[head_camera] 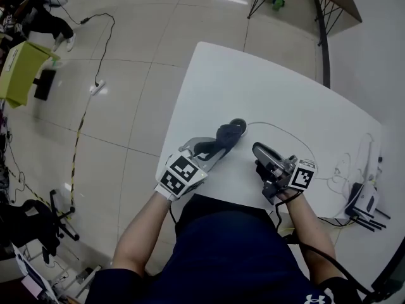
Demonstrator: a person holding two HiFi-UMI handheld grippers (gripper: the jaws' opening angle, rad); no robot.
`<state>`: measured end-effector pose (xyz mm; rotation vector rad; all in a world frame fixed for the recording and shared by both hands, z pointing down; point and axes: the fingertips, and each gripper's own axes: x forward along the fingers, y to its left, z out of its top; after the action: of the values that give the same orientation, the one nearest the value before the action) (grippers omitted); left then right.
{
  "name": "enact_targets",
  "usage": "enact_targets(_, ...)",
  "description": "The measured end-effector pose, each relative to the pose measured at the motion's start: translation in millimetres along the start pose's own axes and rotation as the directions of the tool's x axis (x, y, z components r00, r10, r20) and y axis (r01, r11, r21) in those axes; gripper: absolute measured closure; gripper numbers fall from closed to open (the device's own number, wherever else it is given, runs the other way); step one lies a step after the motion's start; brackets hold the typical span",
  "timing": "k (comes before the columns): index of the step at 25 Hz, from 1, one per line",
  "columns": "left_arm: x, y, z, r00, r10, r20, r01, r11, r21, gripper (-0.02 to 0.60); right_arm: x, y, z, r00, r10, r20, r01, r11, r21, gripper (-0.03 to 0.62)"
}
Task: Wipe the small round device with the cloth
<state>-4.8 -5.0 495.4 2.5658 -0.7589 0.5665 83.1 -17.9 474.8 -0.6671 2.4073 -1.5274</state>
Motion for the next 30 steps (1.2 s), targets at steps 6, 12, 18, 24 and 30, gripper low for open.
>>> enact_targets(6, 55.6, -25.0, -17.1, 0.947, 0.178, -0.266, 0.035, 0.769, 0.639, 0.518, -28.3, -10.2, 14.5, 0.988, -0.093, 0.124, 0.092, 0.996, 0.011, 0.503)
enact_targets(12, 72.7, -21.6, -43.5, 0.854, 0.344, -0.389, 0.194, 0.484, 0.853, 0.518, -61.0, -17.0, 15.4, 0.971, -0.122, 0.205, 0.115, 0.992, 0.044, 0.508)
enact_targets(18, 66.4, 7.3, -61.0, 0.843, 0.381, -0.379, 0.261, 0.327, 0.908, 0.515, -67.7, -27.7, 13.6, 0.968, -0.143, 0.207, 0.136, 0.990, 0.046, 0.510)
enact_targets(24, 60.7, 56.6, -56.9, 0.869, 0.398, -0.293, 0.321, -0.003, 0.947, 0.514, -54.5, -21.8, 13.3, 0.970, -0.139, 0.199, 0.131, 0.990, 0.052, 0.510)
enact_targets(30, 68.3, 97.1, -41.1, 0.856, 0.421, -0.299, 0.355, -0.061, 0.933, 0.514, -67.9, -21.3, 15.0, 0.952, -0.166, 0.258, 0.151, 0.986, 0.077, 0.511)
